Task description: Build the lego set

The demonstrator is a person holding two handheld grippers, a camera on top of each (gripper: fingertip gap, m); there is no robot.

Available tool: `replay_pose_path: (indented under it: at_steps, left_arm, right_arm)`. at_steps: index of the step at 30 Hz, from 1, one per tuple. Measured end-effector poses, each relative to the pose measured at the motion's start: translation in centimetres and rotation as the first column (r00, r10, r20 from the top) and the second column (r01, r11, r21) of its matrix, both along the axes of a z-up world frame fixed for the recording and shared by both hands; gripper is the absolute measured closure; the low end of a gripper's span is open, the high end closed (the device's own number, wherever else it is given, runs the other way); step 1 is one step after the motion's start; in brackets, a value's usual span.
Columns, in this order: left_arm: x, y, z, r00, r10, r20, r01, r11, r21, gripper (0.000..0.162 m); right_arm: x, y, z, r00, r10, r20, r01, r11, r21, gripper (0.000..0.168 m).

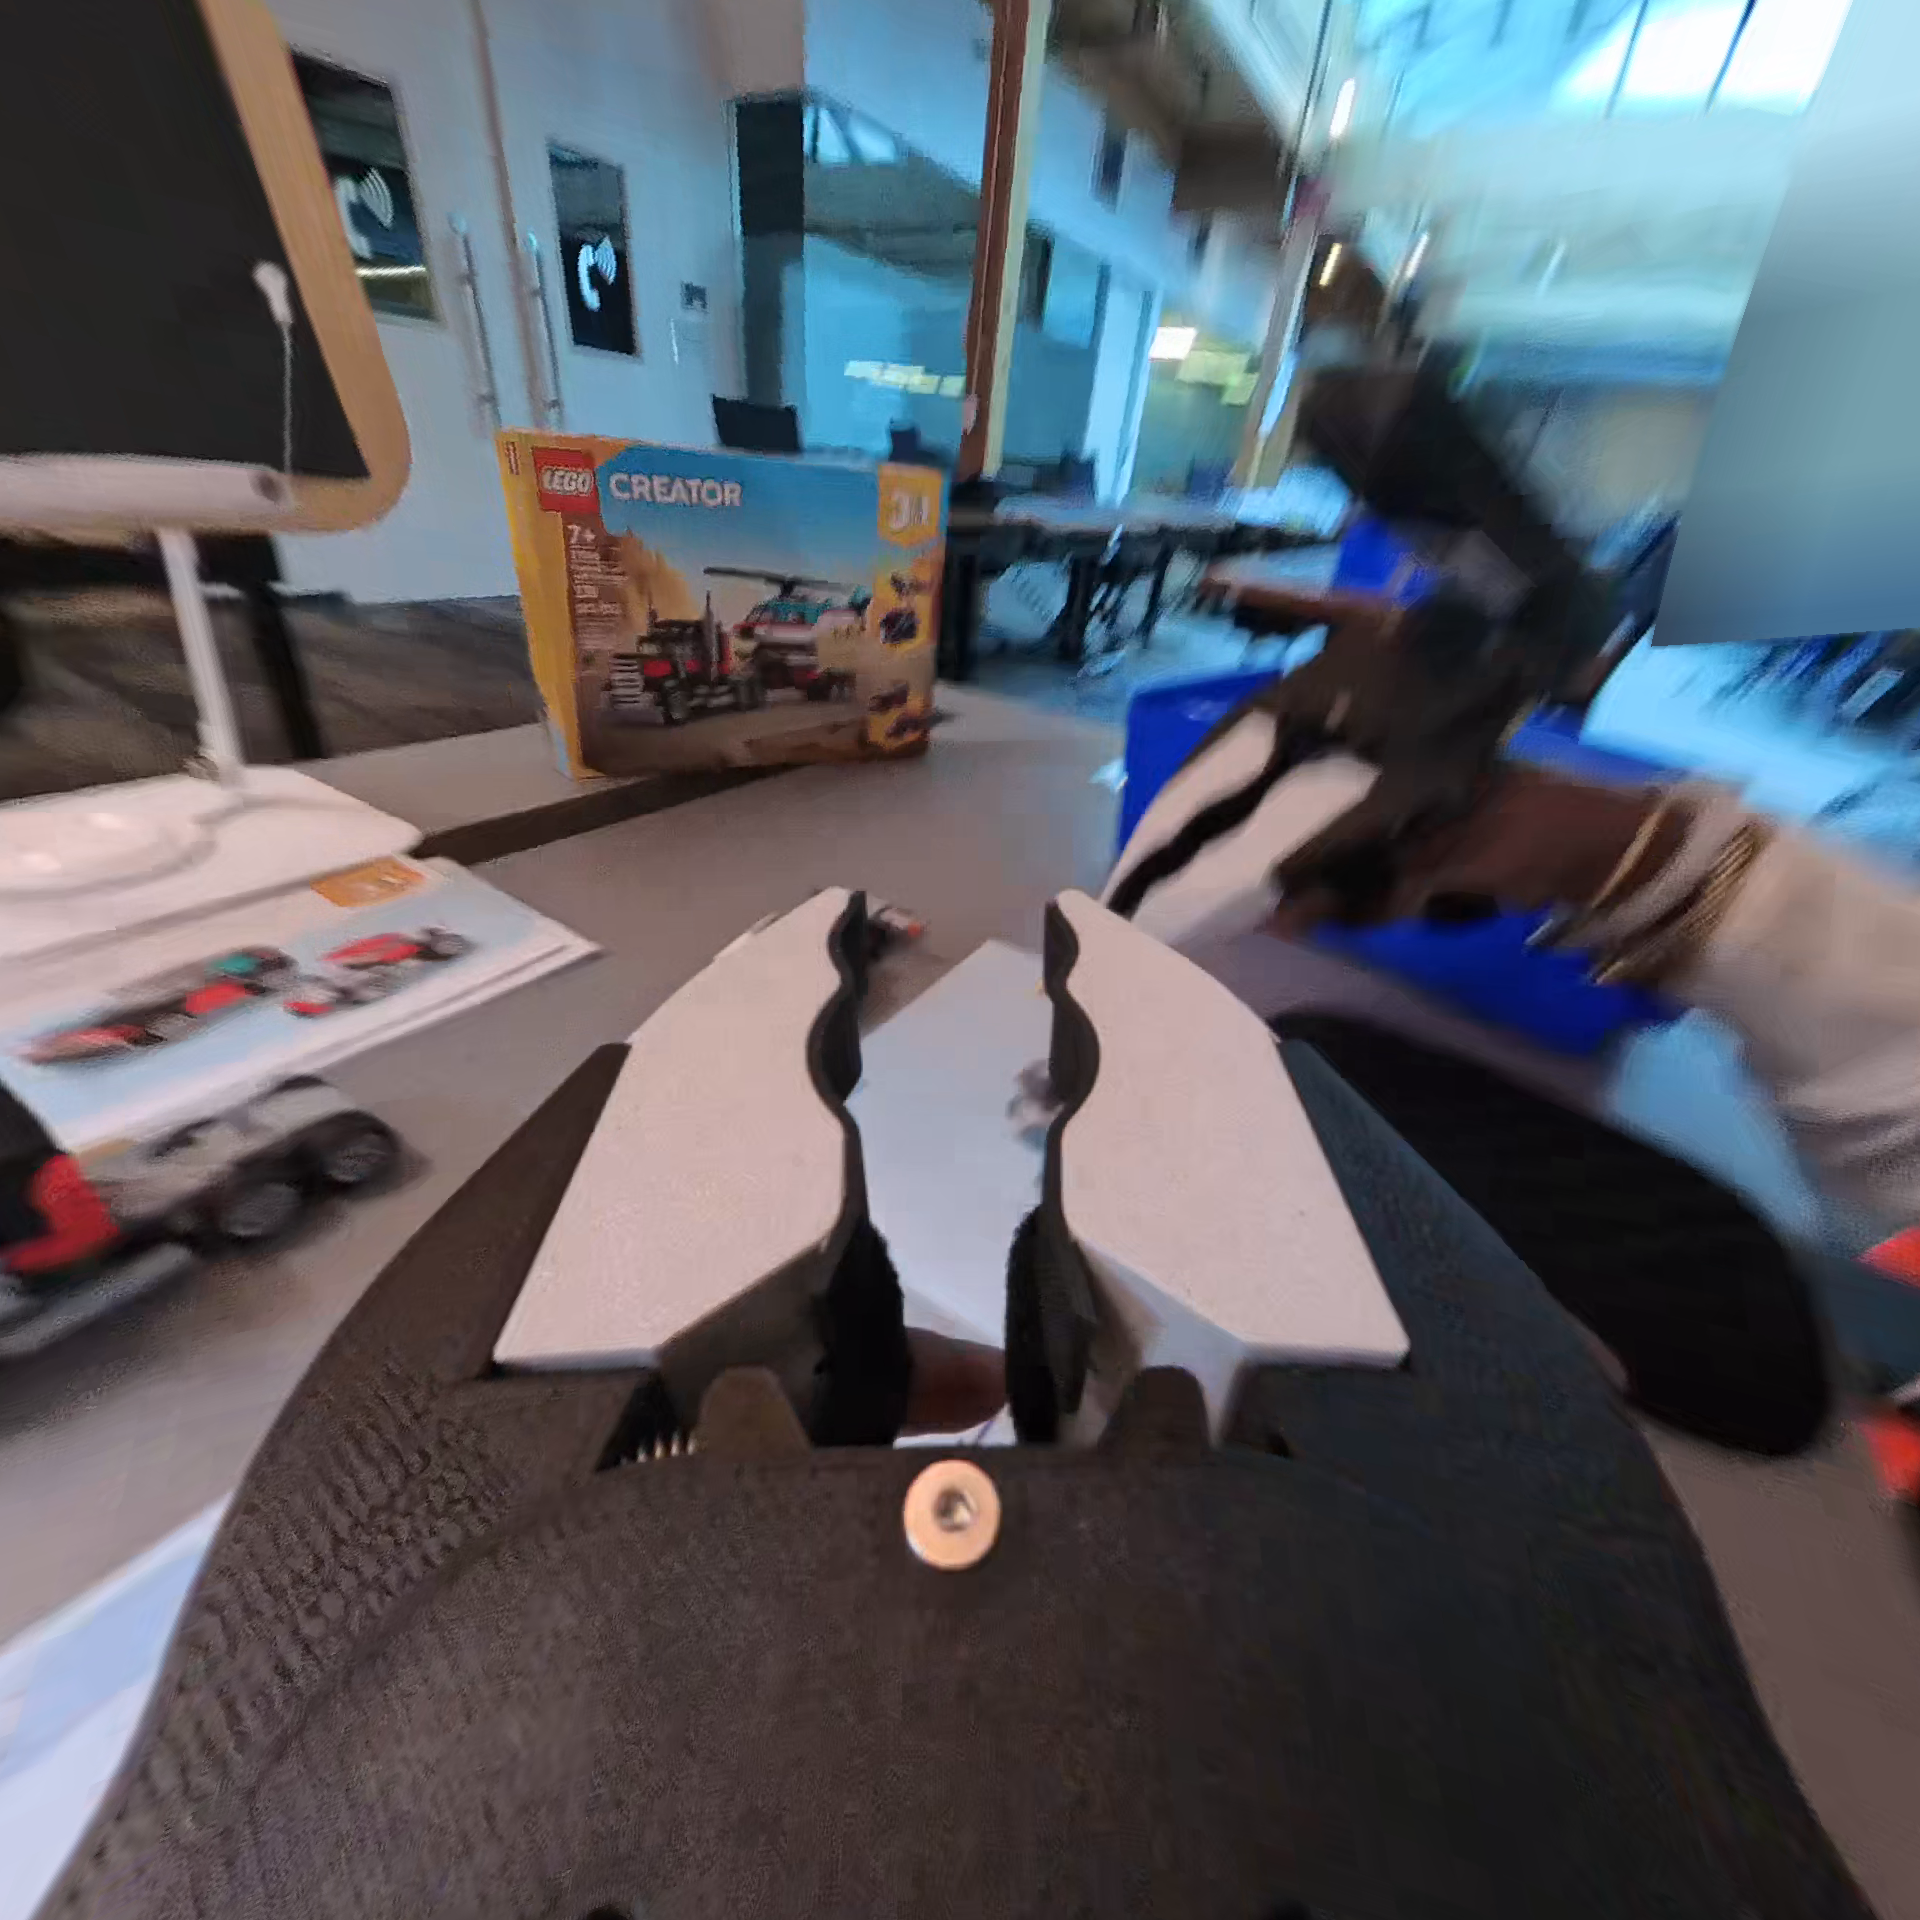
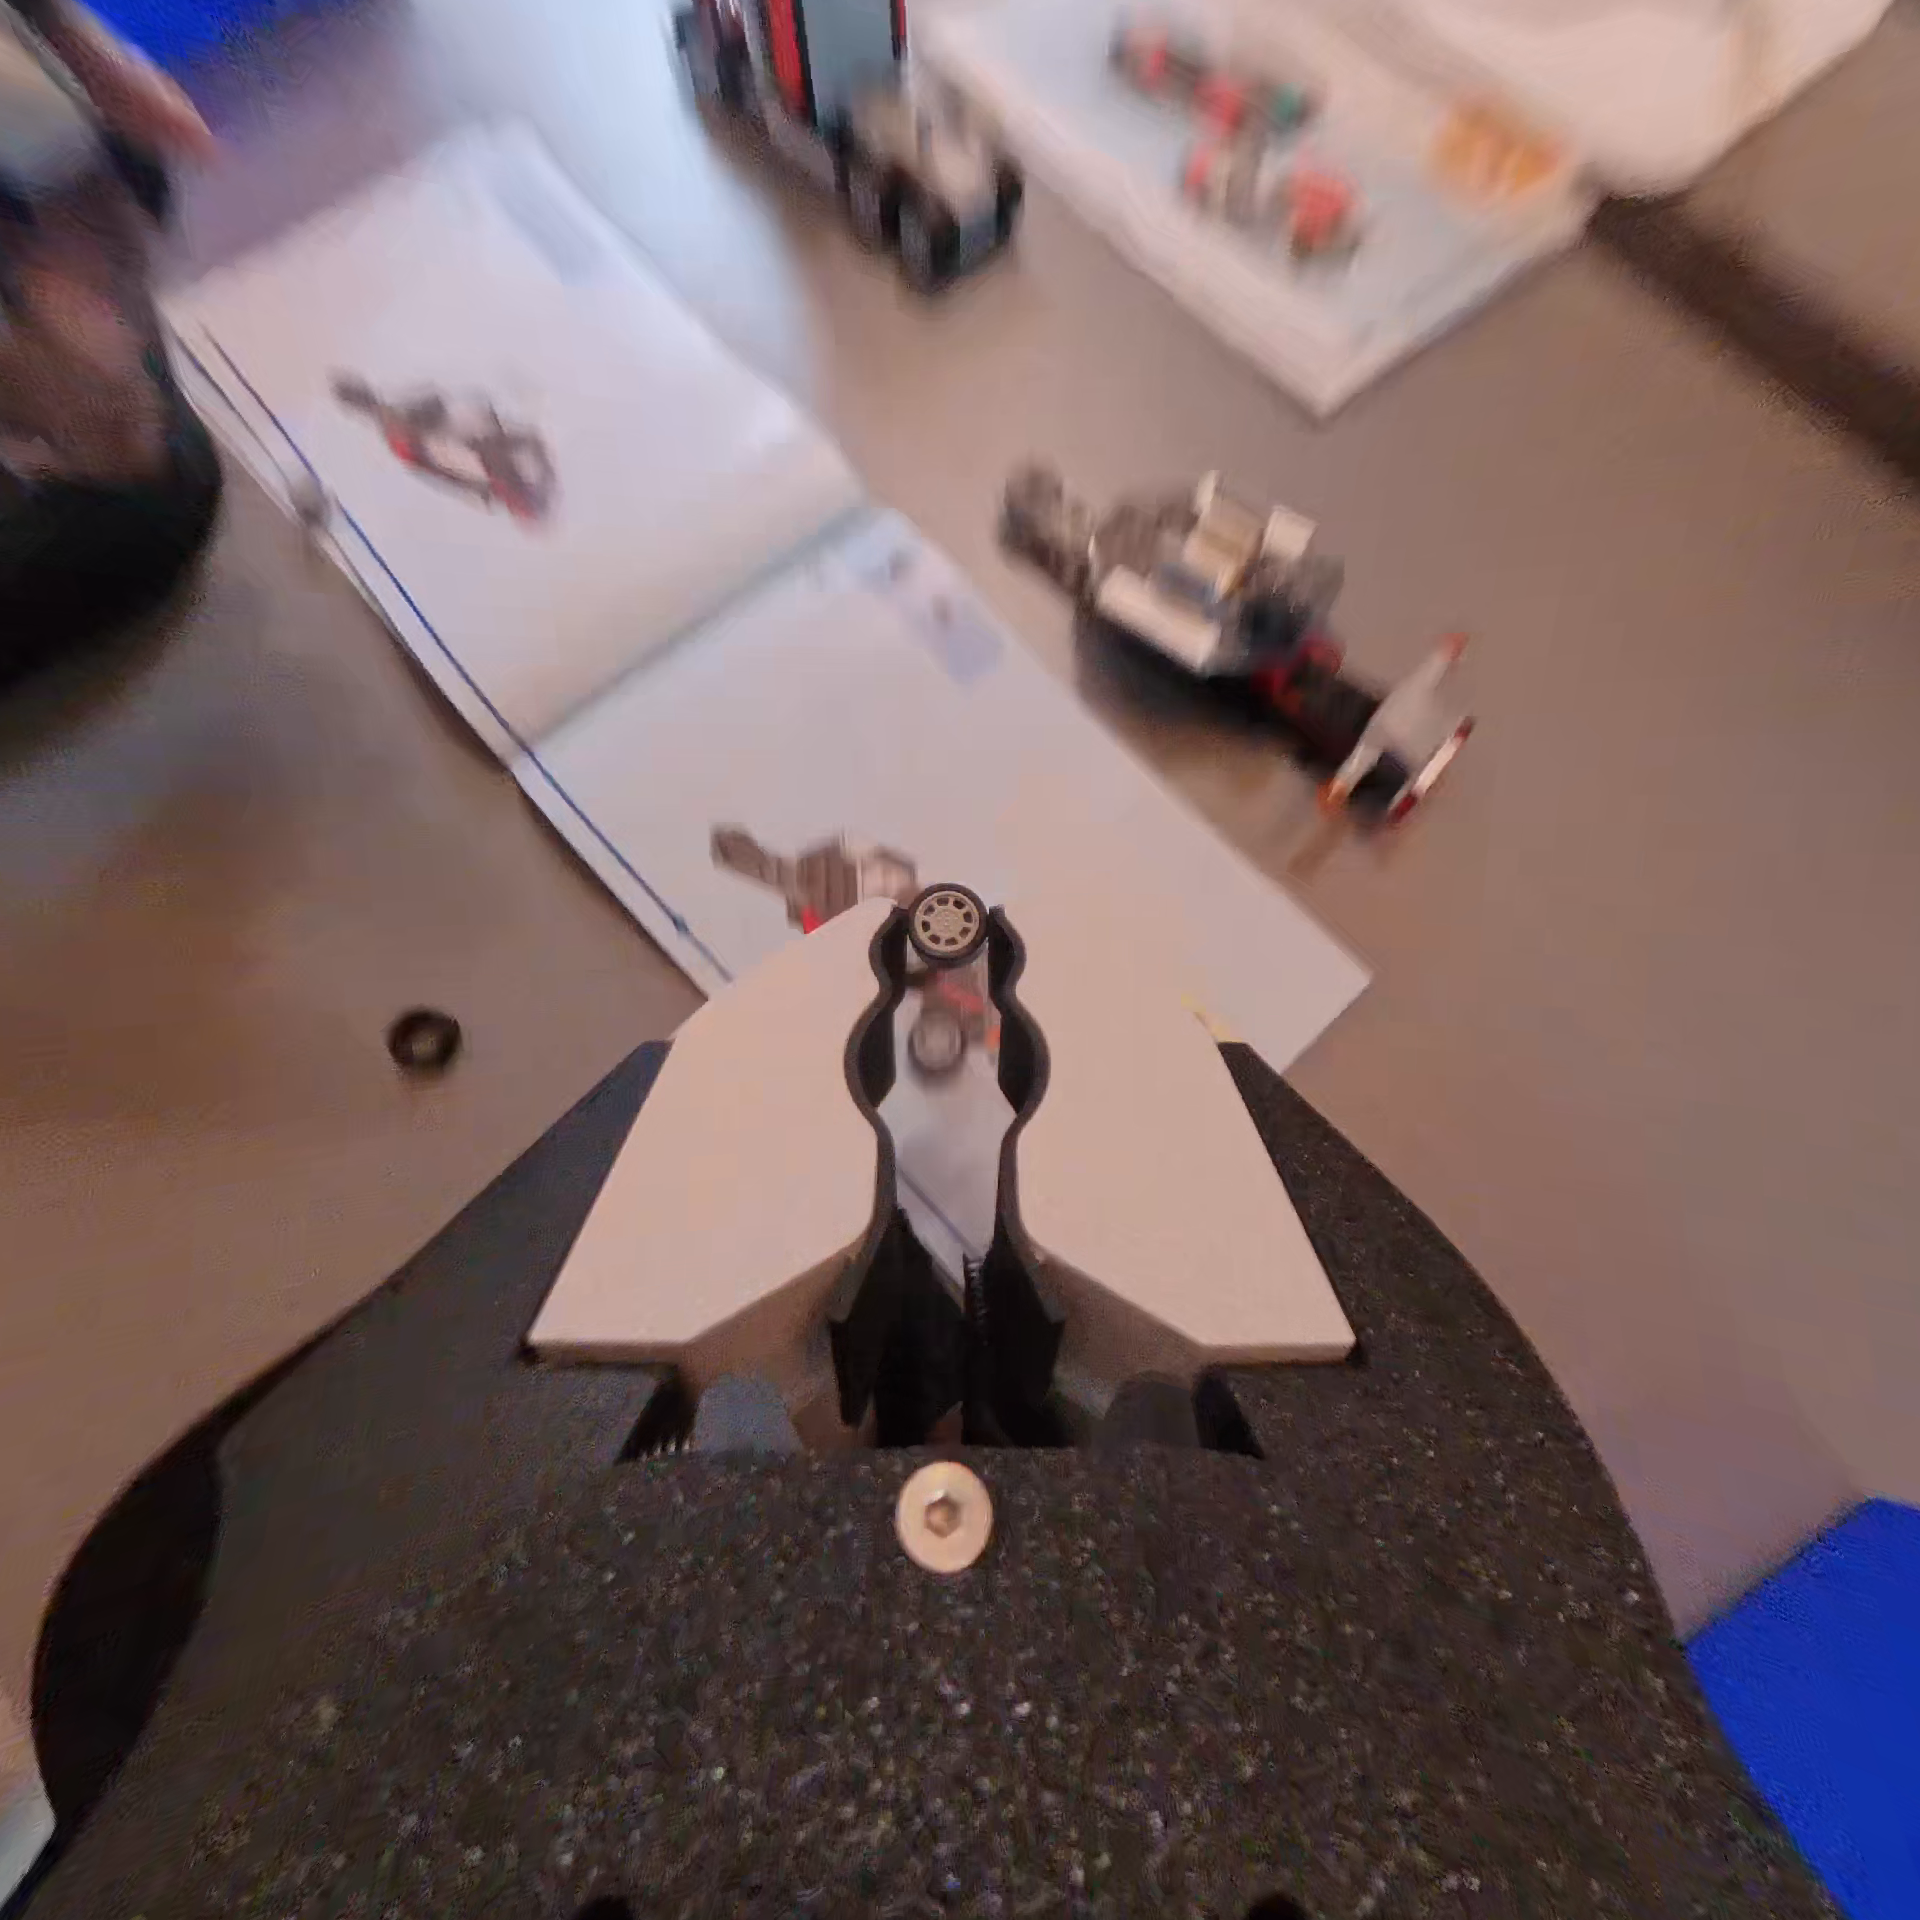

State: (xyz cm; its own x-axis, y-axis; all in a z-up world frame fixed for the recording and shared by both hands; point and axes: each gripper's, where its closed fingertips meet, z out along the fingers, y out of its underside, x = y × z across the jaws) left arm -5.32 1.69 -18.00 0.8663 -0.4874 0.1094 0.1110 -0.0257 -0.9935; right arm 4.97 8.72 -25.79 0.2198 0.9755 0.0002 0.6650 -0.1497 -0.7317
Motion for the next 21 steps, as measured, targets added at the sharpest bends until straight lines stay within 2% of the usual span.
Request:
replay_pose_path:
  at_steps: [3,5,8,11,13,17,21]
  left_arm:
    - [-1.8,-0.8,2.5,0.939,-0.094,0.332,0.07,0.994,0.083,0.127]
    - [-2.8,-1.1,3.1,0.902,-0.117,0.415,0.075,0.99,0.116,0.127]
    - [-2.9,-1.4,3.4,0.907,-0.126,0.402,0.073,0.987,0.146,0.127]
    - [-2.5,-1.4,3.4,0.918,-0.13,0.374,0.078,0.985,0.152,0.127]
    - [-3.0,-1.3,3.3,0.927,-0.091,0.364,0.036,0.987,0.155,0.127]
    - [-7.1,-1.9,4.4,0.918,0.116,0.38,-0.211,0.953,0.218,0.127]
    - [-10.6,-4.6,7.0,0.88,0.222,0.42,-0.385,0.851,0.357,0.129]
  right_arm:
    - [0.9,-0.3,-3.0,0.995,0.009,0.103,-0.007,1.0,-0.021,0.154]
    - [1.1,0.1,-3.4,0.993,-0.013,0.118,0.011,1.0,0.016,0.154]
    - [1.2,1.7,-3.6,0.993,-0.085,0.076,0.084,0.996,0.015,0.154]
    - [1.4,2.5,-5.3,0.987,-0.104,0.125,0.109,0.993,-0.034,0.154]
    - [1.2,2.6,-5.4,0.988,-0.107,0.108,0.113,0.992,-0.051,0.15]
    - [1.2,2.9,-3.3,0.989,-0.136,0.05,0.136,0.991,0.004,0.134]
    - [-0.1,-1.5,-1.4,0.998,0.056,-0.01,-0.056,0.998,0.003,0.133]
